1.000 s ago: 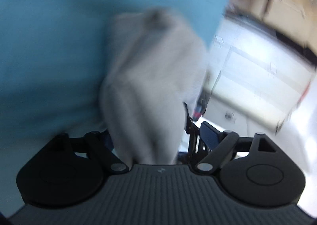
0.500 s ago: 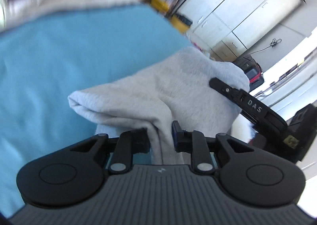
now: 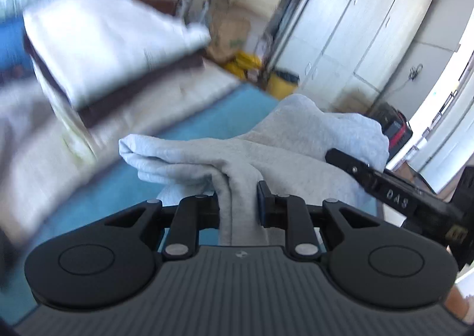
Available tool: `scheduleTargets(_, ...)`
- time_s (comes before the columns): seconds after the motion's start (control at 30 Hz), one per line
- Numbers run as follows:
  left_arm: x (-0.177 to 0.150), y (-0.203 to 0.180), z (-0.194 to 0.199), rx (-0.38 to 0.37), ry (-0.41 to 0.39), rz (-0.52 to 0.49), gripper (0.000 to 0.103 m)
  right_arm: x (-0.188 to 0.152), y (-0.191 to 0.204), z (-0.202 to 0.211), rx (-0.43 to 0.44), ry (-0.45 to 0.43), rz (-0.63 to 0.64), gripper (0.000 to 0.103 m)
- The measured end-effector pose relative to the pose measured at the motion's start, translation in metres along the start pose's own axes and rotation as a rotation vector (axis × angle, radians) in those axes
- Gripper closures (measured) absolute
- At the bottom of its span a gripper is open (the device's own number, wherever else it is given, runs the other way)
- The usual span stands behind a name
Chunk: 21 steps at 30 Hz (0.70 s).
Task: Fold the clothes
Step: 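Grasp the sweatshirt with the left gripper while the right gripper holds the other end, then carry the folded sweatshirt with both grippers onto the stack of folded clothes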
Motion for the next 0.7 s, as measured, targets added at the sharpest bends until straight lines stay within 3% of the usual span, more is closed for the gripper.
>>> scheduleTargets(0.3,0.181,0.095,0.04,0.158,-0.297,-0.084,0.083,0.116,0.113,-0.13,0.193,-0.099,0.002,0.067)
scheduleTargets(0.43,0.234,0.13,0.033,0.218,-0.435,-0.113,0.081,0.169,0.146,-0.186,0.277,-0.181,-0.025,0.067)
scheduleTargets(0.47,0.24,0.142,0.027,0.217,-0.451,-0.103,0.079,0.176,0.148,-0.203,0.279,-0.18,-0.049,0.067)
scheduleTargets(0.53,0.237,0.176,-0.003,0.169,-0.412,0.026,0.053,0.181,0.15,-0.24,0.257,-0.15,-0.075,0.066)
scheduleTargets(0.6,0.217,0.215,-0.038,0.145,-0.327,0.197,0.052,0.165,0.145,-0.281,0.181,-0.052,-0.064,0.065)
scheduleTargets(0.7,0.183,0.25,-0.072,0.139,-0.293,0.305,0.052,0.117,0.124,-0.331,0.051,0.122,-0.057,0.065)
Point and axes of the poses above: each gripper's, at about its wrist camera, not at the fingertips, and z roughly against the way its jaws point, y to its left, x to its top, the point moved 10 cm from there along -z, roughly the way its jaws point
